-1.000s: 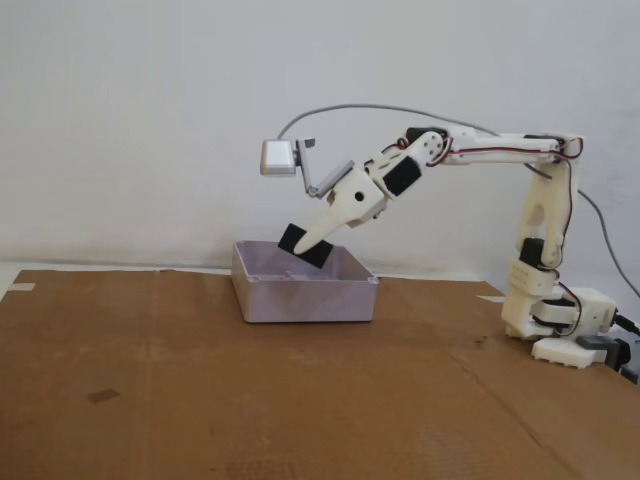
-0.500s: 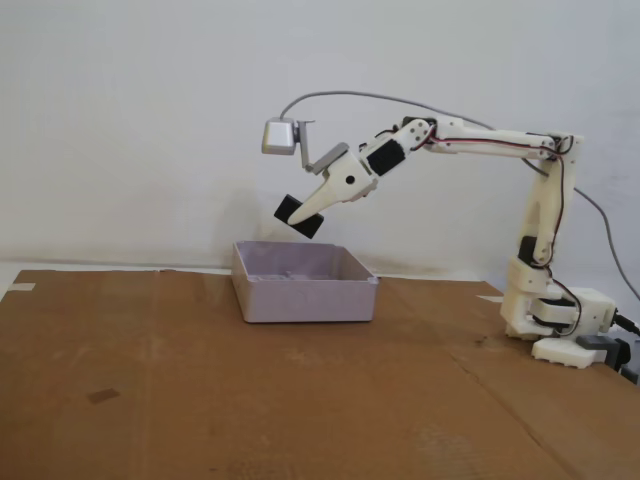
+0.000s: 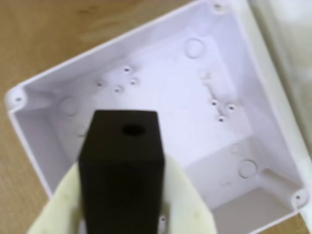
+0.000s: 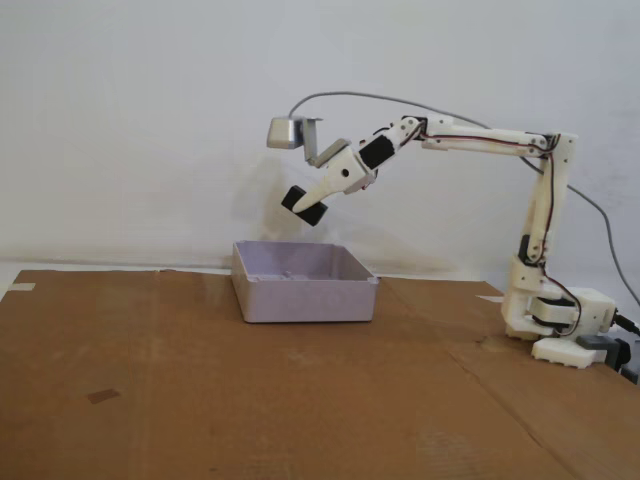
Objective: Grasp a block and put it in the box.
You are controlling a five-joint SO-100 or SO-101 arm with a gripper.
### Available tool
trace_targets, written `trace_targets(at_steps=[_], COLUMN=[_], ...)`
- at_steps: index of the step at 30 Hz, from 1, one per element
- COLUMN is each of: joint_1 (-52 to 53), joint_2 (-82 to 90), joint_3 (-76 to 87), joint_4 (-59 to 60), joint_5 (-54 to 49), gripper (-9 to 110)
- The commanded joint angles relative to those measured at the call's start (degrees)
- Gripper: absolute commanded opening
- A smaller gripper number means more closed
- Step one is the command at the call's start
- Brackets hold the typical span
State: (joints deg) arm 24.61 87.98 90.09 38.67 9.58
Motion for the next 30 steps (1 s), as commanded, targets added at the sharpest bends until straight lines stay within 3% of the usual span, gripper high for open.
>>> trace_targets(at_steps=[1,23,30], joint_1=[1.7,2.4,2.4], joint_2=[8.3,1.4,-2.3], joint_3=[0.4,4.3,0.0], joint_4=[-0.5,0.0,8.6], joint_5=[-0.5,-0.6,-0.6], gripper=[0,0,0])
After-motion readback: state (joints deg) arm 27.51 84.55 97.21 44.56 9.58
